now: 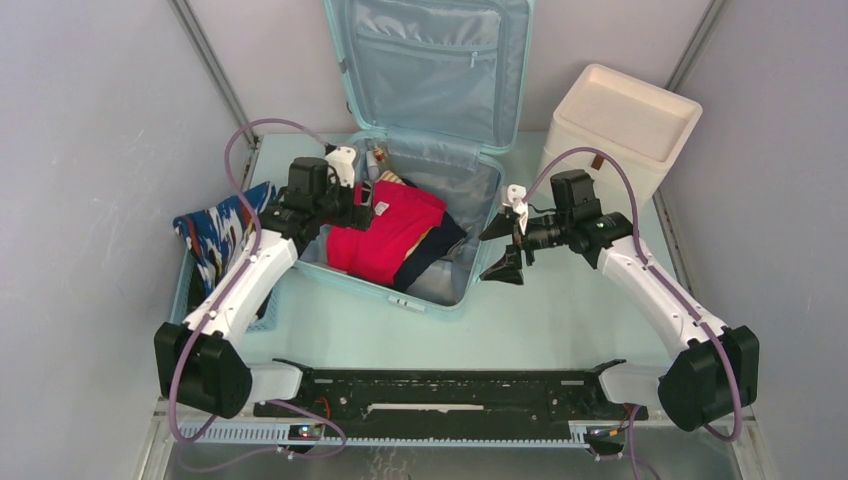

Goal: Open, take out, and arrange the luggage
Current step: Pick up the clothes from the luggage.

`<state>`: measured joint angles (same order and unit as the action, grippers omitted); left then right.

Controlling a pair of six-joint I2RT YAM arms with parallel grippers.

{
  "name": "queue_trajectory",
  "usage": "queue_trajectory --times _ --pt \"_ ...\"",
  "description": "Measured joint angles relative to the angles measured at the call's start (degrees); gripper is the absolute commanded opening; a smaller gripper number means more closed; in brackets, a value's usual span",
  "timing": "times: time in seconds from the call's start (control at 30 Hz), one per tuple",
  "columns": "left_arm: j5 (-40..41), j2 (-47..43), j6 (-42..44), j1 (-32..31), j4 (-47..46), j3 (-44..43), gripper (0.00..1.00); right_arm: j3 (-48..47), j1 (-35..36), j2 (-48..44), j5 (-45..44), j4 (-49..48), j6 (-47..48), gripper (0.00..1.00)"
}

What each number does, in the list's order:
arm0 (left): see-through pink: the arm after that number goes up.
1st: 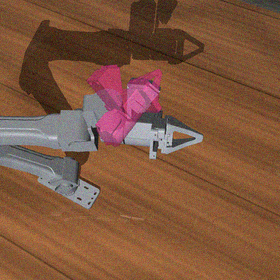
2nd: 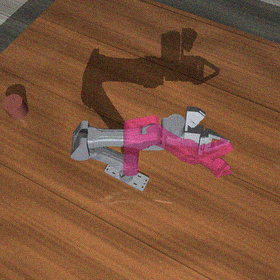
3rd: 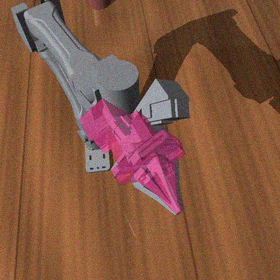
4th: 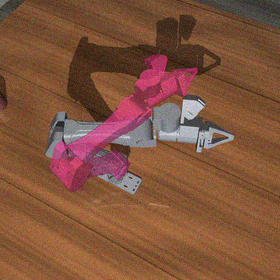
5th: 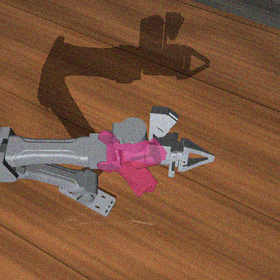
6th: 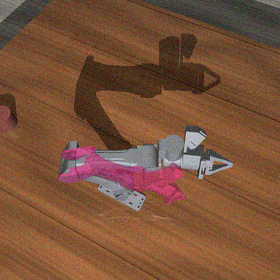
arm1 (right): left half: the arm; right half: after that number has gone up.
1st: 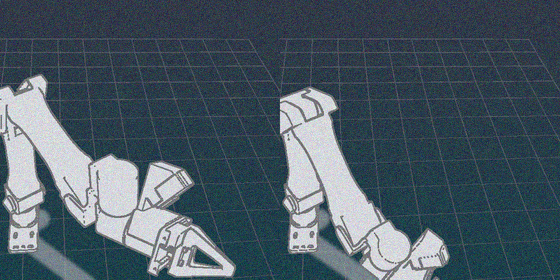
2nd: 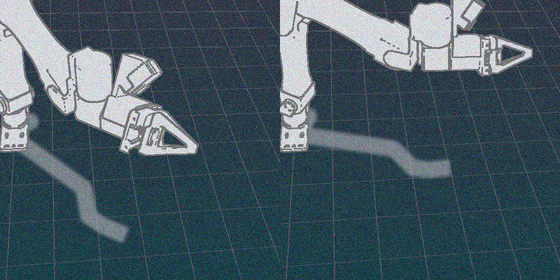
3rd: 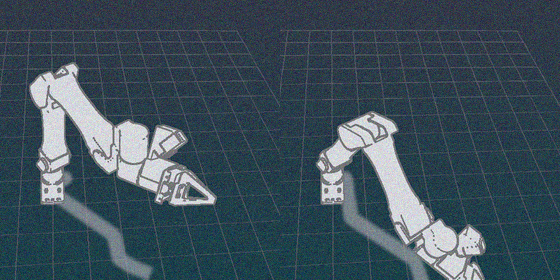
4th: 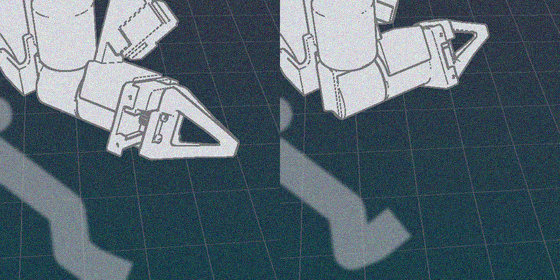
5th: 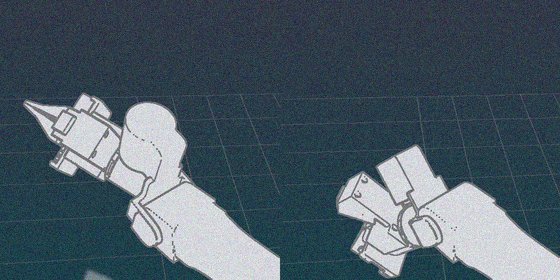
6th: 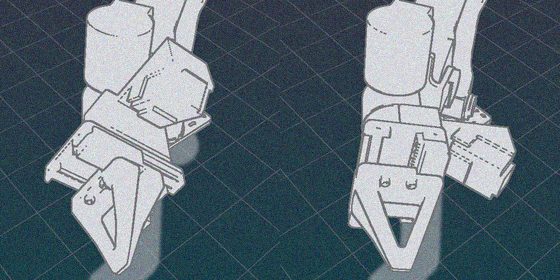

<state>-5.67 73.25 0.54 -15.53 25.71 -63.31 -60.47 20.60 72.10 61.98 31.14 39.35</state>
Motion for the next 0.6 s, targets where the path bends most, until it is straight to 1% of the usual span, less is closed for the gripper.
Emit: queue_trajectory --times 0.33,0.43,0.6 --pt "-0.5 4.6 -0.3 0.7 2.1 -0.1 0.85 0.0 1.2 0.0 -0.3 0.0 0.2 1.00" --pt "-2.8 6.5 -1.8 3.4 2.2 -0.3 0.82 0.0 1.7 0.0 -0.5 0.0 0.2 1.00" --pt "-8.3 13.0 -5.4 9.5 3.1 -3.2 0.82 0.0 2.5 0.3 -1.2 0.0 0.2 1.00"
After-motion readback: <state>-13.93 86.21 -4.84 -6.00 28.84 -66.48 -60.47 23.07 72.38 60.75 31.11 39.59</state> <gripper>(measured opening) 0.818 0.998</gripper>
